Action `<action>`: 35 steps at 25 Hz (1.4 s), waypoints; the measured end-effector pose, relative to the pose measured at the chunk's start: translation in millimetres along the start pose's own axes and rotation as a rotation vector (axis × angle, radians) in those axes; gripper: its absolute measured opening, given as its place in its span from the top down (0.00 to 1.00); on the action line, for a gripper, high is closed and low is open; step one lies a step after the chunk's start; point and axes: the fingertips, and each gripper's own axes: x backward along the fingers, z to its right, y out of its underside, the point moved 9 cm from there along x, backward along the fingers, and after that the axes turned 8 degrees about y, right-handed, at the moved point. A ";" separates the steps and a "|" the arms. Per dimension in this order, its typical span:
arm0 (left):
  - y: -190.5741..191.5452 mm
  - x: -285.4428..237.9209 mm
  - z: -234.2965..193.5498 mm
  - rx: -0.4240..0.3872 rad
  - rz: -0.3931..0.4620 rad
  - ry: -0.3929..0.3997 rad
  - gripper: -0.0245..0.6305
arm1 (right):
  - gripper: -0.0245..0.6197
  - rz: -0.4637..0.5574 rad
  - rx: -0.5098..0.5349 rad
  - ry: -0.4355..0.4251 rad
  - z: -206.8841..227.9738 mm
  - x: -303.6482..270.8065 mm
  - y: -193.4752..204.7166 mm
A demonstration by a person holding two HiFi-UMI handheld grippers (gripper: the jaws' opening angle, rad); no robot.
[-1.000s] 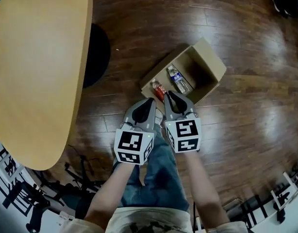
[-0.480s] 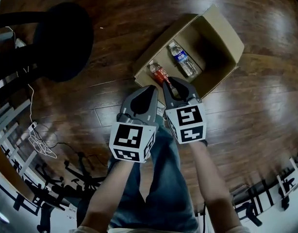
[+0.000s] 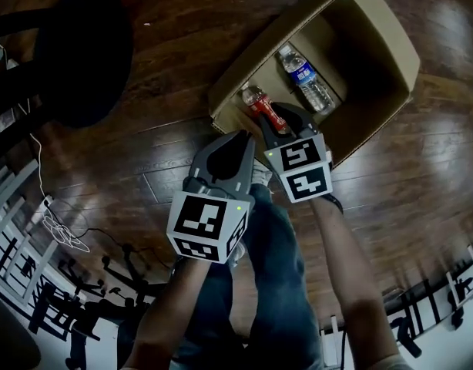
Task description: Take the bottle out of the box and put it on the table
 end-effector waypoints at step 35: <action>49.8 0.5 -40.0 0.003 -0.071 0.042 0.96 | 0.50 -0.290 0.155 0.035 -5.4 -138.0 79.4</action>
